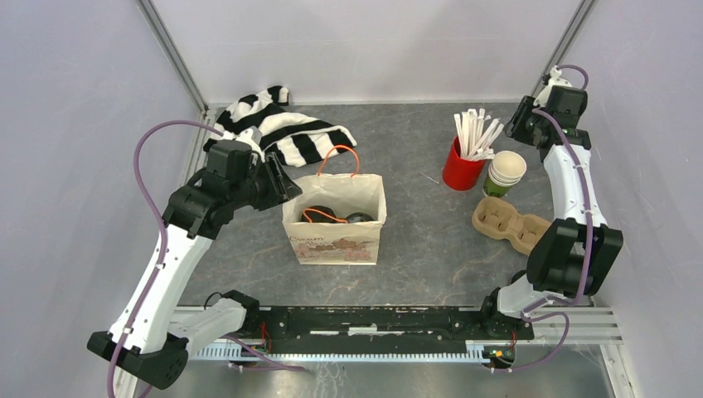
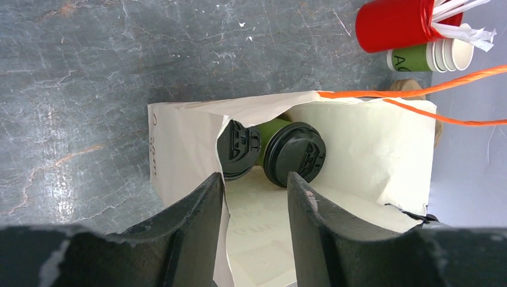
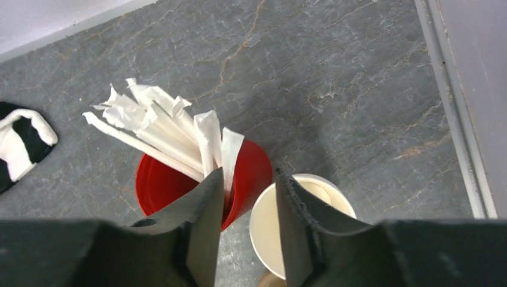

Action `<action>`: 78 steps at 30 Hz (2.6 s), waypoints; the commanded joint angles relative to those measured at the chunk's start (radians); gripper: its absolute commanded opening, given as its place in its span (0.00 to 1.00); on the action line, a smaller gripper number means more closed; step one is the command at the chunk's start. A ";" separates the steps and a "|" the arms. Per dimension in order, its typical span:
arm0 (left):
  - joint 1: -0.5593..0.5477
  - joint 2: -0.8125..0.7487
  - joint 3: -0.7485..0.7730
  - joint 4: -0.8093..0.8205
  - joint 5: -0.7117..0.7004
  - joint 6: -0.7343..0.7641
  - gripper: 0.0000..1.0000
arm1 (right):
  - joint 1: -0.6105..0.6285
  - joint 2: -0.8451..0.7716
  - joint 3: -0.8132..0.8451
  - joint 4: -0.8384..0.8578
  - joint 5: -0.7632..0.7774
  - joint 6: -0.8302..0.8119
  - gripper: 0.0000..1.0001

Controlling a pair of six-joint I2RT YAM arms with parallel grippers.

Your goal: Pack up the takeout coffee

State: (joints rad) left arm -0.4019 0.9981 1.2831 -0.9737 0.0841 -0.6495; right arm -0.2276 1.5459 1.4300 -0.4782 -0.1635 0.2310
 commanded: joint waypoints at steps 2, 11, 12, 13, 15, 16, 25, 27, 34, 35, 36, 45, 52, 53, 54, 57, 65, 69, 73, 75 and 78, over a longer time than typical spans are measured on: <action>-0.006 0.009 0.069 -0.023 -0.001 0.065 0.51 | -0.041 0.025 -0.022 0.133 -0.120 0.049 0.38; -0.005 0.031 0.070 -0.017 0.010 0.074 0.50 | -0.045 0.057 -0.070 0.202 -0.187 0.083 0.40; -0.005 0.033 0.070 -0.015 0.009 0.075 0.50 | -0.044 0.066 -0.072 0.206 -0.190 0.085 0.40; -0.005 0.036 0.071 -0.015 0.009 0.076 0.50 | -0.045 0.071 -0.072 0.210 -0.195 0.087 0.40; -0.006 0.040 0.071 -0.008 0.009 0.074 0.50 | -0.044 0.085 -0.074 0.218 -0.207 0.091 0.38; -0.005 0.042 0.071 -0.006 0.009 0.074 0.49 | -0.044 0.090 -0.074 0.221 -0.210 0.091 0.37; -0.005 0.053 0.071 -0.003 0.008 0.072 0.49 | -0.044 0.105 -0.063 0.227 -0.212 0.082 0.13; -0.006 0.052 0.071 -0.002 0.008 0.070 0.49 | -0.045 0.095 -0.052 0.218 -0.205 0.083 0.09; -0.005 0.048 0.065 -0.001 0.018 0.073 0.48 | -0.044 -0.007 0.060 0.080 -0.054 0.082 0.00; -0.005 0.045 0.065 -0.002 0.019 0.075 0.48 | -0.043 -0.026 0.077 0.063 -0.033 0.076 0.00; -0.006 0.043 0.066 -0.002 0.019 0.078 0.48 | -0.040 -0.042 0.095 0.049 -0.013 0.066 0.00; -0.005 0.008 0.094 -0.028 -0.018 0.091 0.48 | 0.066 -0.207 0.243 0.066 -0.014 -0.083 0.00; -0.006 -0.025 0.096 -0.031 -0.062 0.077 0.48 | 0.311 -0.330 0.128 0.634 -0.576 0.096 0.00; -0.006 -0.028 0.096 -0.030 -0.063 0.075 0.48 | 0.360 -0.314 0.125 0.711 -0.669 0.173 0.00; -0.005 -0.030 0.093 -0.031 -0.064 0.073 0.48 | 0.410 -0.301 0.129 0.779 -0.734 0.220 0.00; -0.005 -0.038 0.087 -0.031 -0.066 0.068 0.48 | 0.574 -0.271 0.172 0.799 -0.800 0.265 0.00; -0.006 -0.067 0.067 -0.059 -0.124 0.046 0.48 | 0.806 -0.246 0.263 0.545 -0.827 0.126 0.00; -0.005 -0.083 0.064 -0.060 -0.138 0.039 0.48 | 0.853 -0.229 0.318 0.321 -0.746 -0.048 0.00; -0.006 -0.083 0.061 -0.060 -0.135 0.035 0.48 | 0.910 -0.172 0.378 0.152 -0.675 -0.157 0.00; -0.006 -0.084 0.063 -0.061 -0.132 0.034 0.48 | 0.954 -0.130 0.433 0.020 -0.603 -0.261 0.00; -0.005 -0.086 0.067 -0.064 -0.134 0.034 0.48 | 1.023 -0.073 0.487 -0.112 -0.455 -0.380 0.00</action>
State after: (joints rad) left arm -0.4019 0.9211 1.3453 -1.0435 -0.0277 -0.6060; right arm 0.7242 1.3979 1.8481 -0.3302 -0.8192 0.0666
